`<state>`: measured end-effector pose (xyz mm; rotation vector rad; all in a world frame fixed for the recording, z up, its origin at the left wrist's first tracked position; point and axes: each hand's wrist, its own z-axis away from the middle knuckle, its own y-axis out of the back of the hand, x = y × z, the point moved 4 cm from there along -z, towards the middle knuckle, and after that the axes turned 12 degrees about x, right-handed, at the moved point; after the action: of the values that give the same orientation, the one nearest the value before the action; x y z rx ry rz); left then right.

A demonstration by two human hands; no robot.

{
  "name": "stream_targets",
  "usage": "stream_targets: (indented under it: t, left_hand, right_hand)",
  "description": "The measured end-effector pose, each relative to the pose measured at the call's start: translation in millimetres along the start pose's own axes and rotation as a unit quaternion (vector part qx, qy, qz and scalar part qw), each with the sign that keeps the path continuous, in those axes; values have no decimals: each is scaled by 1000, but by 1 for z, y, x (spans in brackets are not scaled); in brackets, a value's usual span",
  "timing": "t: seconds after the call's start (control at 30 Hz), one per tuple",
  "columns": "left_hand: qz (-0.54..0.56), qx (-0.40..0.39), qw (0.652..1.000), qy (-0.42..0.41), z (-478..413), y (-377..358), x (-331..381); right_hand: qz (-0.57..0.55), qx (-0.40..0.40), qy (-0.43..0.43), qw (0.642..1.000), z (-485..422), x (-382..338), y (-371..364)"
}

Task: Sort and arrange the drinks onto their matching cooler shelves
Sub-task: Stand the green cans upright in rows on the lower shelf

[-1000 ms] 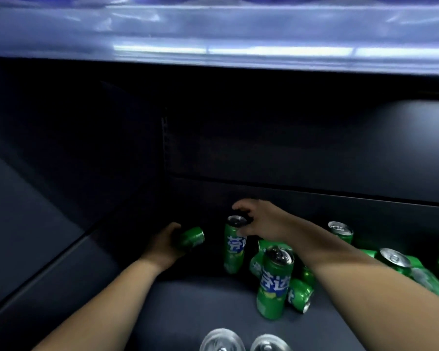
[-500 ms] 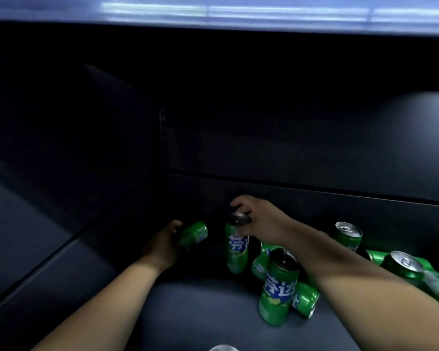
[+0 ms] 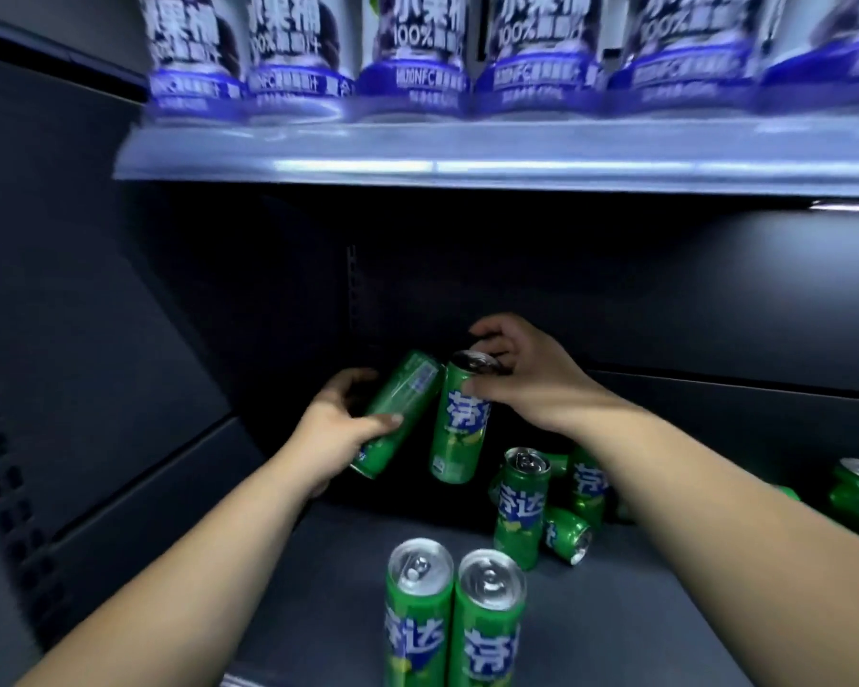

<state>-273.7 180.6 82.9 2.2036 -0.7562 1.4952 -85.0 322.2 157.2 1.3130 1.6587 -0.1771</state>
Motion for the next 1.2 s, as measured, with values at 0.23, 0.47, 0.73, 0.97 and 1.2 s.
stream_targets:
  t: [0.23,0.47,0.73,0.97,1.2]
  left_hand:
    - [60,-37,997,-1,74,-18,73]
    - [42,-72,995,-54,146,-65,131]
    - [138,-198,939,243,216,-129,125]
    - [-167,-244,951,91,235,-163,106]
    - [-255,-184,948,-57,217,-189,104]
  right_hand:
    - [-5,41,63,997,68,-43,51]
    - [22,115,86,989,135,-60,124]
    - [57,152,8,987,206,-29,190]
    - [98,137,-52,984,247,4,216]
    - [104,117,-108,982,260,34,217]
